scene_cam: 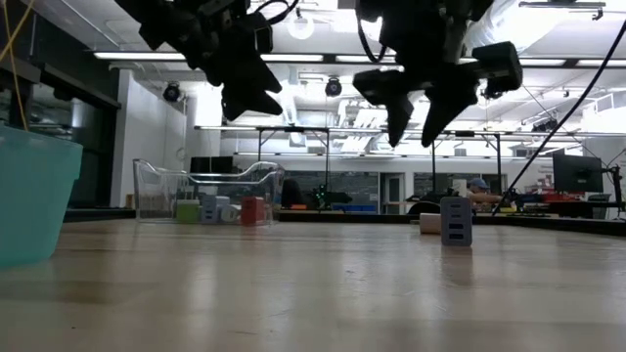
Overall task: Pick & Place Office items
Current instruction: Put the blue charger adapter into the transparent bin
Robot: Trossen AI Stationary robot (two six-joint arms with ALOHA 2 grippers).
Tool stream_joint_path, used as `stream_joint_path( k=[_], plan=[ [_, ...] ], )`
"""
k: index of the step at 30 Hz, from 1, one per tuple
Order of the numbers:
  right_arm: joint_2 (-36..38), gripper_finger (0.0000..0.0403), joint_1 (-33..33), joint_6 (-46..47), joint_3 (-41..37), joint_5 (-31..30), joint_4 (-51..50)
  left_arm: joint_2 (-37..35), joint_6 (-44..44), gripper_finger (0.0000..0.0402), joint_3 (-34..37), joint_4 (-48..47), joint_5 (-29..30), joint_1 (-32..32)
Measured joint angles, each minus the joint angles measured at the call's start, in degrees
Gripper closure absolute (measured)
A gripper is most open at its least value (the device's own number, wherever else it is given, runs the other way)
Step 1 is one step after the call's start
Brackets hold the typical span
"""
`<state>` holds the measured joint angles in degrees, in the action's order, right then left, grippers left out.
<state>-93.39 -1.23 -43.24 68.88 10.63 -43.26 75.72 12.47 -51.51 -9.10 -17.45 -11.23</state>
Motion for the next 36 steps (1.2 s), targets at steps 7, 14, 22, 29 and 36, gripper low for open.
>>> stream_joint_path(
  k=[7, 14, 22, 29, 36],
  plan=[
    [-0.6, 0.0237, 0.9, -9.9, 0.1, 1.0, -2.0, 0.0, 1.1, 0.0213, 0.0, 0.5, 3.3, 3.3],
    [-0.7, 0.0237, 0.9, -17.4, -0.6, 3.3, -2.8, 0.0, 1.1, 0.0213, 0.0, 0.6, 7.0, 6.2],
    [-0.7, 0.0237, 1.7, -17.7, -4.5, 2.4, -0.5, 0.0, 1.1, 0.0213, 0.0, 0.6, 10.6, 8.7],
    [-0.7, 0.0237, 4.4, -17.0, -8.1, -0.6, 4.4, 0.0, 1.7, 0.0213, 0.0, 0.6, 10.8, 9.2],
    [-0.7, 0.0237, 5.7, -14.9, -8.5, -0.7, 4.5, 0.0, 2.2, 0.0213, 0.0, 0.6, 10.9, 9.2]
  ],
)
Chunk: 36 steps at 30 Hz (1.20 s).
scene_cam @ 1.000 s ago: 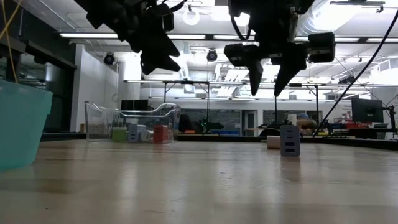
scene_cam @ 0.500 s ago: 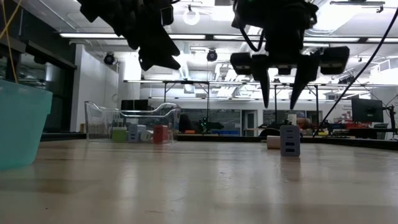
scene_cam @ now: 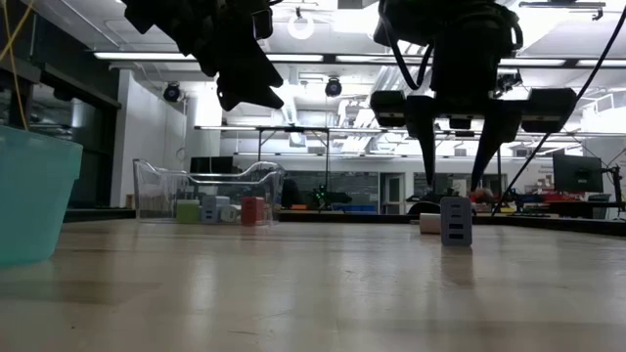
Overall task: Pick & Place Office items
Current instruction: Put the blue charger adapter into the transparent bin
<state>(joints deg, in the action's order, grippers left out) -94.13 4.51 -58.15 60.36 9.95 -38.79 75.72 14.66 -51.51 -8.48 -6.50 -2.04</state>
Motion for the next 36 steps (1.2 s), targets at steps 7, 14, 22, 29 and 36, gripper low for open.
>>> stream_joint_path(
  k=[7, 14, 22, 29, 36],
  plan=[
    [0.0, 0.0237, 0.0, 1.4, 0.0, 0.1, -0.1, 0.0, 0.0, 0.0213, 0.0, 0.0, 0.0, 0.0],
    [0.0, 0.0237, -0.5, 1.1, -3.1, 0.5, 2.1, 0.0, 0.2, 0.0213, 0.0, 0.0, 0.0, 0.0],
    [0.0, 0.0237, -0.8, 1.1, -6.6, -0.9, 7.9, 0.0, 0.3, 0.0213, 0.0, 1.1, -0.1, 0.0],
    [0.0, 0.0237, -0.9, 1.1, -7.1, -2.5, 8.7, 0.0, 0.4, 0.0213, 0.0, 1.1, -0.1, 0.0],
    [-0.1, 0.0238, -0.9, 1.1, -7.1, -2.5, 8.7, 0.0, 0.4, 0.0213, 0.0, 1.3, -0.1, 0.0]
  ],
)
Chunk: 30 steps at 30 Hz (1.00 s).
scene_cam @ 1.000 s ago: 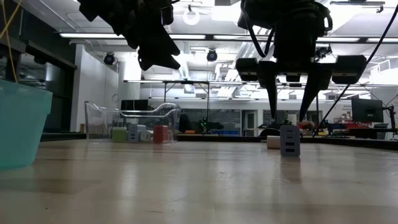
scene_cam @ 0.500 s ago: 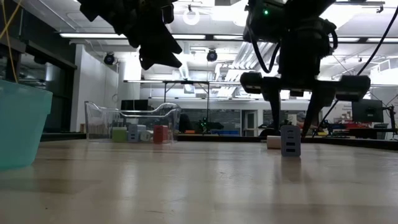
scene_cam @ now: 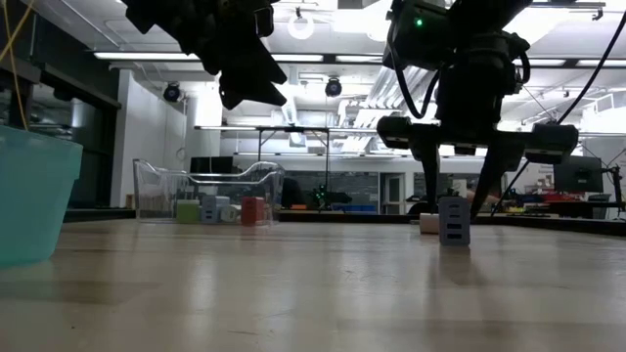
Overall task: Pick & Place Office items
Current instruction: Put the blue charger adapter into the transparent bin
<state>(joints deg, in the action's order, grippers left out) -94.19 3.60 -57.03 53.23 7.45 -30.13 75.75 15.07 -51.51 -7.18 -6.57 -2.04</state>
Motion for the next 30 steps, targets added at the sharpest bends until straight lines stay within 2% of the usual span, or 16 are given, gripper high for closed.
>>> stream_joint_path(
  k=[10, 19, 22, 27, 30],
  plan=[
    [0.0, 0.0288, 0.0, 0.4, 0.1, 0.0, -1.3, 0.0, 0.0, 0.0213, 0.0, -0.1, 0.0, 0.0],
    [0.0, 0.0288, 0.0, 0.5, 0.1, 0.0, -1.0, 0.0, 0.0, 0.0213, 0.0, -0.1, 0.0, 0.0],
    [0.0, 0.0293, 0.0, 4.1, 0.1, -0.7, 1.4, 0.0, 0.0, 0.0213, 0.0, -0.1, 0.0, 0.0],
    [0.0, 0.0287, 0.0, 13.1, 0.1, -5.9, 7.8, 0.0, -0.4, 0.0213, 0.0, 0.5, 0.4, 0.0],
    [0.1, 0.0285, -0.8, 17.5, 0.4, -5.5, 9.9, 0.0, -1.5, 0.0213, 0.0, 0.6, 0.7, -0.8]
  ],
)
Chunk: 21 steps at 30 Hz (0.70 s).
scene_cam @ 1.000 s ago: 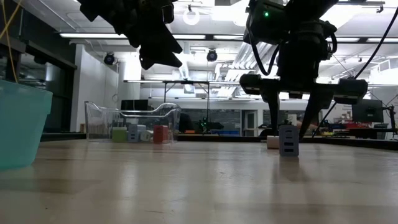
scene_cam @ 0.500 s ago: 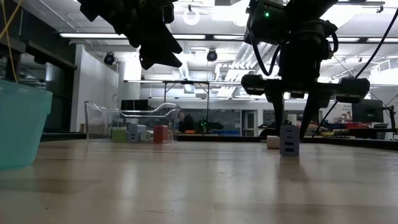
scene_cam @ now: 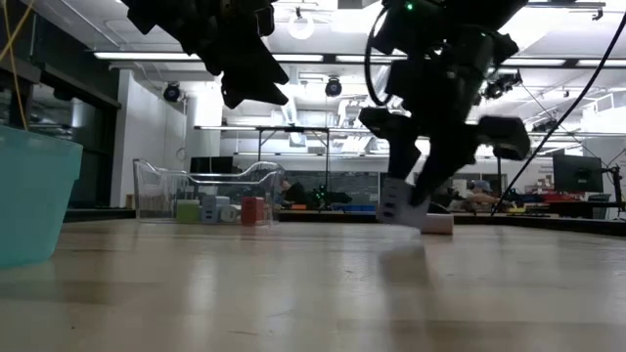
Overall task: Pick & Place Office items
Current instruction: Put the blue charger adapter into the transparent bin
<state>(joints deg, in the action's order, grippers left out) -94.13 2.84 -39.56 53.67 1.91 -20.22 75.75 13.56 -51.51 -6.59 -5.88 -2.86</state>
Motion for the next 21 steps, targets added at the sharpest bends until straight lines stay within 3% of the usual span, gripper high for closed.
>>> stream_joint_path(
  k=[10, 16, 21],
  plan=[
    [0.1, 0.0288, -4.9, 13.8, 6.1, 3.5, 1.0, -0.5, 0.0, 0.0213, 0.0, 0.0, -3.3, -5.7],
    [0.1, 0.0294, -8.3, 16.4, 9.1, 8.9, 2.0, -3.4, -0.4, 0.0213, 0.0, 0.1, -4.7, -7.7],
    [1.5, 0.029, -10.8, 17.5, 9.7, 8.8, 7.2, -7.0, -2.9, 0.0213, 0.0, 0.4, -4.7, -8.0]
  ],
)
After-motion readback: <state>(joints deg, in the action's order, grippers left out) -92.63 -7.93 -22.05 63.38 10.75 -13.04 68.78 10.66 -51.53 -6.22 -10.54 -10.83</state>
